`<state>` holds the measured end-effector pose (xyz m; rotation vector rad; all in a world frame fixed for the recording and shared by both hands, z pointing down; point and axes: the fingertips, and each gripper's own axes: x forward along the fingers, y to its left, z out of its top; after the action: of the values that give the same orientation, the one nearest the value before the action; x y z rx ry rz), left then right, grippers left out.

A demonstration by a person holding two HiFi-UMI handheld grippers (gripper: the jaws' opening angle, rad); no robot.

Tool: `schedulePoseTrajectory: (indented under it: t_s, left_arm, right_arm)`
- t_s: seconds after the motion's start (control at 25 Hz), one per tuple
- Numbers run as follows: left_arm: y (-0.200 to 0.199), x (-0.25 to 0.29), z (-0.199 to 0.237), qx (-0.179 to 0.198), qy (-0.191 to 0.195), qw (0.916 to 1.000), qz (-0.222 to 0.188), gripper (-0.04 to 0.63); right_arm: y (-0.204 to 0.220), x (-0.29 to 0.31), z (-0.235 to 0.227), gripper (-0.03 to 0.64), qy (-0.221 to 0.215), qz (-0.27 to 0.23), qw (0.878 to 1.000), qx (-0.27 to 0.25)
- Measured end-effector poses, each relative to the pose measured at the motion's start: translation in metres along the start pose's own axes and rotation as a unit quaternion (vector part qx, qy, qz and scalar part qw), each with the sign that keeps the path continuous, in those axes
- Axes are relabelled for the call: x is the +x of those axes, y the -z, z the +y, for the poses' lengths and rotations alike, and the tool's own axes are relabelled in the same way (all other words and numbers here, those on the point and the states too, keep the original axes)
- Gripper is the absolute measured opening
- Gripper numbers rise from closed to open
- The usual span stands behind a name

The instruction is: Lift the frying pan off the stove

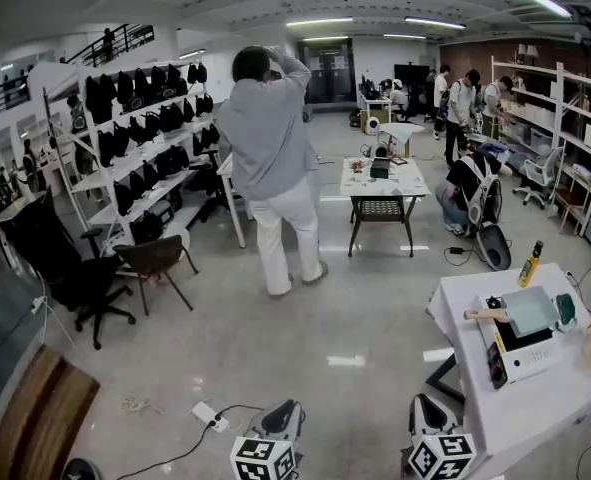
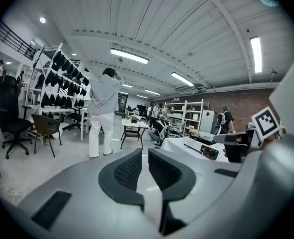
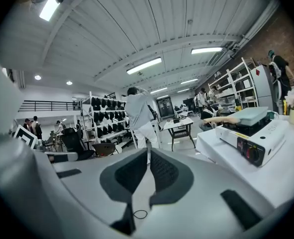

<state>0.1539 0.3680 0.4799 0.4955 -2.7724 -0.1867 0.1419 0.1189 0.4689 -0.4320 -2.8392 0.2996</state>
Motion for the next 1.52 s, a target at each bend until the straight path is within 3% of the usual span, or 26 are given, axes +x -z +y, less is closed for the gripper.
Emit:
schedulePoseTrajectory:
  t_s: [0.52,0.92,1.2,1.52]
  left_arm:
    - [-0.011,0.042,-0.014,0.004,-0.016,0.9998,-0.013,0.091]
    - [-0.008,0.084,-0.009,-0.002,-0.013,0.9999,0.006,0.098]
    - [-0.018,0.156,0.020,-0.008,0.005,0.9997,0.024,0.098]
    - [-0.061,0.271,0.077,-0.002,0.041,0.9988,0.026,0.098]
  right_arm:
    - [-0.011,0.030,-0.027,0.150,-0.058,0.021,0.998,0.014]
    - [-0.012,0.066,-0.045,0.164,-0.060,0.034,0.997,0.021]
    - [-0.018,0.129,-0.057,0.164,-0.048,0.042,0.998,0.027]
    - [-0.042,0.243,-0.067,0.164,-0.020,0.041,0.999,0.030]
